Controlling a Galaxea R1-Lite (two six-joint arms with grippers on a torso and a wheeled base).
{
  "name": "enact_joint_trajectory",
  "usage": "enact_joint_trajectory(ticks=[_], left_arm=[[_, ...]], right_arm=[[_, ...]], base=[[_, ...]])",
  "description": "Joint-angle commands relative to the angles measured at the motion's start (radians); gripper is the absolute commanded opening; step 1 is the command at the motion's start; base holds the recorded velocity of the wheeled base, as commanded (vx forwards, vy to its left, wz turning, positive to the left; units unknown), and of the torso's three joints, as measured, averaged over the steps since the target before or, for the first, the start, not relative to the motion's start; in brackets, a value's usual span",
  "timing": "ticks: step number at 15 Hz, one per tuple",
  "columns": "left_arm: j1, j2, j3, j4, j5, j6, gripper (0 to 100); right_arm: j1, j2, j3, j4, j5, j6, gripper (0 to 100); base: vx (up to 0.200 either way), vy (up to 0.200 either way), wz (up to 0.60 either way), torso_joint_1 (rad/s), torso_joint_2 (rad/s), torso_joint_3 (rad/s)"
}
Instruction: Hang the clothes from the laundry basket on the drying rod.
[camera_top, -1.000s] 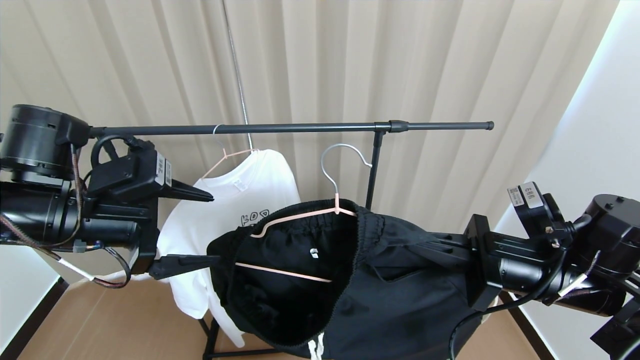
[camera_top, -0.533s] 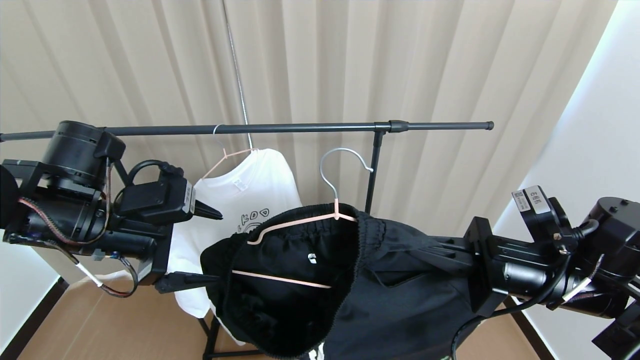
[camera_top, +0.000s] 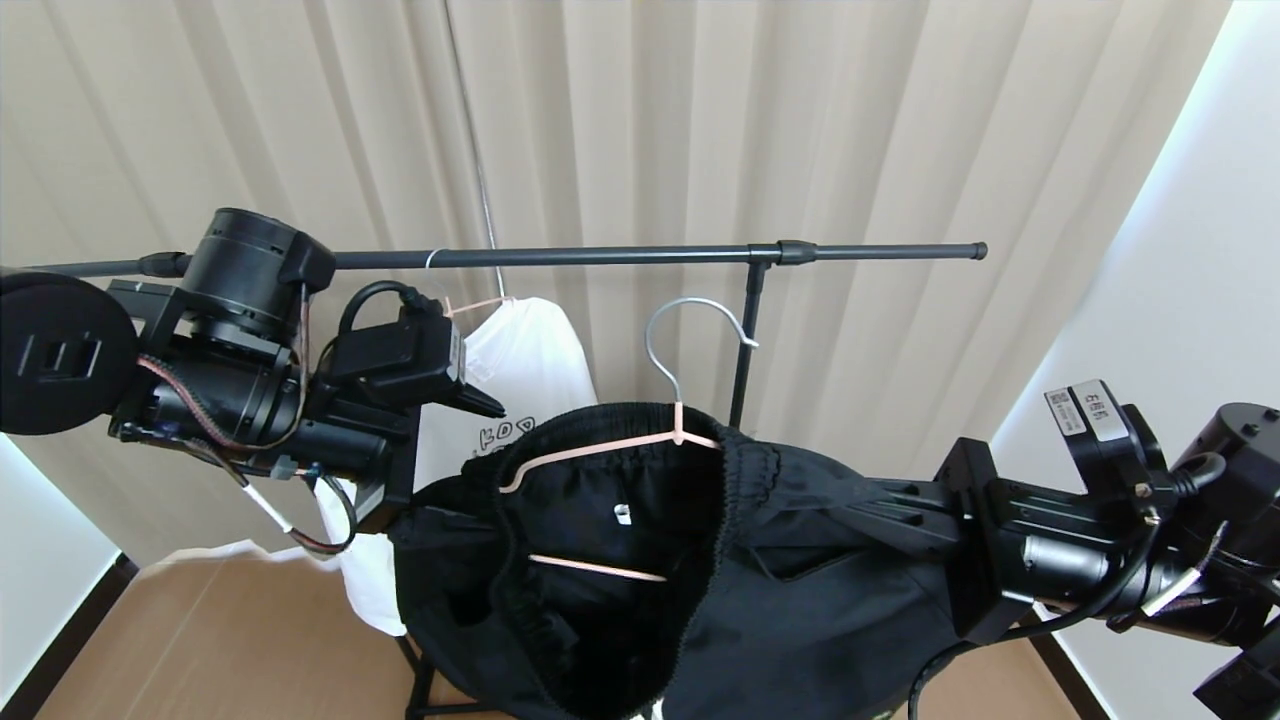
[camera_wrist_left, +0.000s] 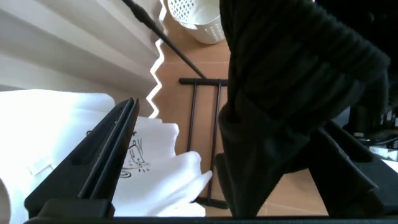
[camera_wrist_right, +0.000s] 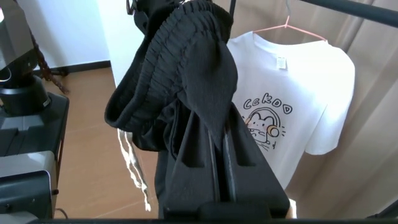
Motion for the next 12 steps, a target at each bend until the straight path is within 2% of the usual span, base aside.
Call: enact_joint_trajectory(ticks=[1,5,8,12], left_arm=[[-0.033,0.029,-0.03,-0.001,-0.003,-0.012,100],[-0.074,0.055,-0.053,-0.001,-0.014,-0.014,100],[-0.108,0.069,-0.059,0.0,-0.046,-0.06,100],[-0.131,0.076,-0.039,0.005,-0.066,-0.061,100]], right_arm=[[0.001,0.001,0.001,0.001,0.001,-0.001,0],[0.001,0.004,-0.003,0.001,-0.001,0.001,0],[0.002,0.007,-0.01,0.001,-0.002,0.006,0],[0.002,-0.002,-0.013,0.001,-0.002,0.009,0]], base=[[0.0,0.0,0.0,0.0,0.0,0.0],[0.0,0.0,0.0,0.0,0.0,0.0],[0.0,0.0,0.0,0.0,0.0,0.0],[0.0,0.0,0.0,0.0,0.0,0.0]])
